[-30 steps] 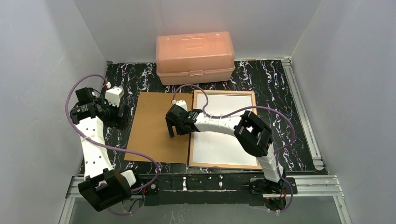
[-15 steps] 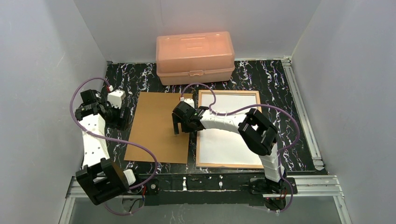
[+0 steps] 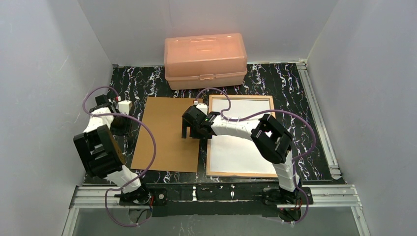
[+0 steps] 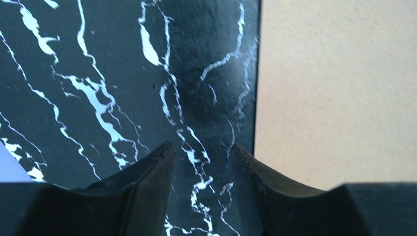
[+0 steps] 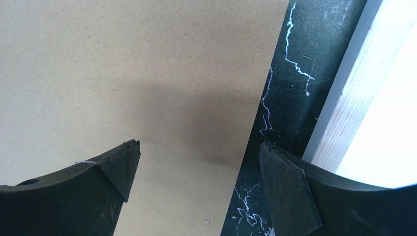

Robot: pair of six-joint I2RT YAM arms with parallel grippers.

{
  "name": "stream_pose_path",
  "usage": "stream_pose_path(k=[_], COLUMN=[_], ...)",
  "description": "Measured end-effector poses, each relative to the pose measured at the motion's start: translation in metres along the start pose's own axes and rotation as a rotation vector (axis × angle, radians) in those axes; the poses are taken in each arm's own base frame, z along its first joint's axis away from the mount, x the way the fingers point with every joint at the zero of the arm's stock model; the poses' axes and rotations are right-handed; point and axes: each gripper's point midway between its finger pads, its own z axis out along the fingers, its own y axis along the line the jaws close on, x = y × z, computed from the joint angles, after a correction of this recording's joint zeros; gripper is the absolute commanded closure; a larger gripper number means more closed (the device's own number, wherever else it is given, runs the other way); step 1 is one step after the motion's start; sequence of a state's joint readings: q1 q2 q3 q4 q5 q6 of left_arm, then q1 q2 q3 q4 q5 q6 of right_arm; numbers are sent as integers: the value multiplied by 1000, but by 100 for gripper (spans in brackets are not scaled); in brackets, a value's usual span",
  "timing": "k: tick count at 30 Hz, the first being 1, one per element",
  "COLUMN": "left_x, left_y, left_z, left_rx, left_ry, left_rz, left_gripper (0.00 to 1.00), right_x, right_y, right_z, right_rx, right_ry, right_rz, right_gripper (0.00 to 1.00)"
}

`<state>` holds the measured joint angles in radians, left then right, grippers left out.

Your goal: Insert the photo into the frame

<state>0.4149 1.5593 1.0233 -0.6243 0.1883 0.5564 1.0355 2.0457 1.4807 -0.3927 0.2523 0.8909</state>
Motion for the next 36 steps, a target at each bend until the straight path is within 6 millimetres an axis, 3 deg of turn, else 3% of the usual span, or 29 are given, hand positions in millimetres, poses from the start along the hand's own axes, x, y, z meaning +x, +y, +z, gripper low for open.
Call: stream_pose_path(k=[6, 14, 25, 36], left_x=[-11, -16, -24, -30], left_y=[1, -9, -13, -26], left_z=[26, 43, 47, 50], left_rx=[-9, 5, 10, -2], left_ry=[44, 61, 54, 73], left_rz=[-19, -34, -28, 103], left_gripper=[67, 78, 100, 100], right_x=[0, 6, 7, 12], right_y=[4, 15, 19, 25], right_z=[1, 0, 0, -4], right_rx=[0, -3, -10, -48], right_ry=[-2, 2, 8, 38], right_rz=[45, 72, 114, 160], right_gripper=[1, 1, 1, 1])
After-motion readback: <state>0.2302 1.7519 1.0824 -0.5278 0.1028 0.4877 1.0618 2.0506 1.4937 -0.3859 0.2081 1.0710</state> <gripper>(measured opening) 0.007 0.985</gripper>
